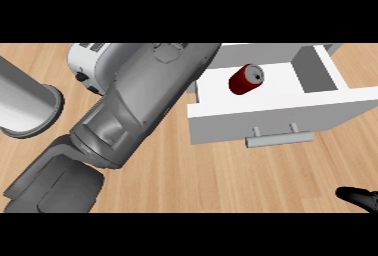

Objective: Pick up the can, place it into the drawer and close the drawer

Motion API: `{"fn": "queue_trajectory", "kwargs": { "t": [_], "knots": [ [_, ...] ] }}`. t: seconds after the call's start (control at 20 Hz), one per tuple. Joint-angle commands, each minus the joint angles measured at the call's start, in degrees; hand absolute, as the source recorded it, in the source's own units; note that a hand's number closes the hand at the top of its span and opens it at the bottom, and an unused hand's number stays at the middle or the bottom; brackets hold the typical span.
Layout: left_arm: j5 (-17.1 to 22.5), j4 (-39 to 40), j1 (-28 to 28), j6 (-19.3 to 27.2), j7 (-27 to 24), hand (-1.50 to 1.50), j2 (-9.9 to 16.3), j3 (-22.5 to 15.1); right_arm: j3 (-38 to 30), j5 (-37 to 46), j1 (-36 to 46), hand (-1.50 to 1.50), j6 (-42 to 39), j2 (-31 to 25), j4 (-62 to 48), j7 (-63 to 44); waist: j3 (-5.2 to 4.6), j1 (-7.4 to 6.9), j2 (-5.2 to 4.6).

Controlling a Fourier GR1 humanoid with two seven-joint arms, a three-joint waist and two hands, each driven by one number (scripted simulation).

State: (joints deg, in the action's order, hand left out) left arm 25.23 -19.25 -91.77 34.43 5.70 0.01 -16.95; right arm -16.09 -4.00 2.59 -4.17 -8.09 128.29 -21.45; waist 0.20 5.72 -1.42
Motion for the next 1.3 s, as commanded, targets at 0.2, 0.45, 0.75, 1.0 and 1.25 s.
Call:
{"fn": "queue_trajectory", "kwargs": {
  "t": [0.2,0.45,0.75,1.0,1.25],
  "knots": [
    [3.4,0.6,0.2,2.6,-2.8,-1.50,0.0,-1.6,0.0,3.7,3.4,-1.50,-2.3,-5.2,-1.0,1.2,-0.02,-0.04,-0.04],
    [5.8,2.0,-1.2,3.7,-4.1,-1.50,0.0,-0.2,2.9,9.3,6.4,-1.50,-3.4,-7.4,-2.5,5.2,-0.01,0.33,-0.57],
    [9.4,0.6,-2.1,3.7,-3.4,-1.50,0.0,0.4,10.0,22.9,8.9,-1.50,-3.8,-10.5,-7.7,8.5,-0.05,-1.20,-0.26],
    [9.2,1.6,-3.3,3.0,-5.0,-1.50,0.0,0.6,15.8,34.2,11.3,-1.50,-0.6,-10.8,-15.5,12.6,-0.08,-3.20,0.09],
    [9.0,3.2,-2.0,1.4,-7.2,-1.50,0.0,1.1,20.0,42.3,15.2,-1.50,3.4,-10.3,-26.2,17.6,-0.08,-4.07,-0.04]
  ]
}}
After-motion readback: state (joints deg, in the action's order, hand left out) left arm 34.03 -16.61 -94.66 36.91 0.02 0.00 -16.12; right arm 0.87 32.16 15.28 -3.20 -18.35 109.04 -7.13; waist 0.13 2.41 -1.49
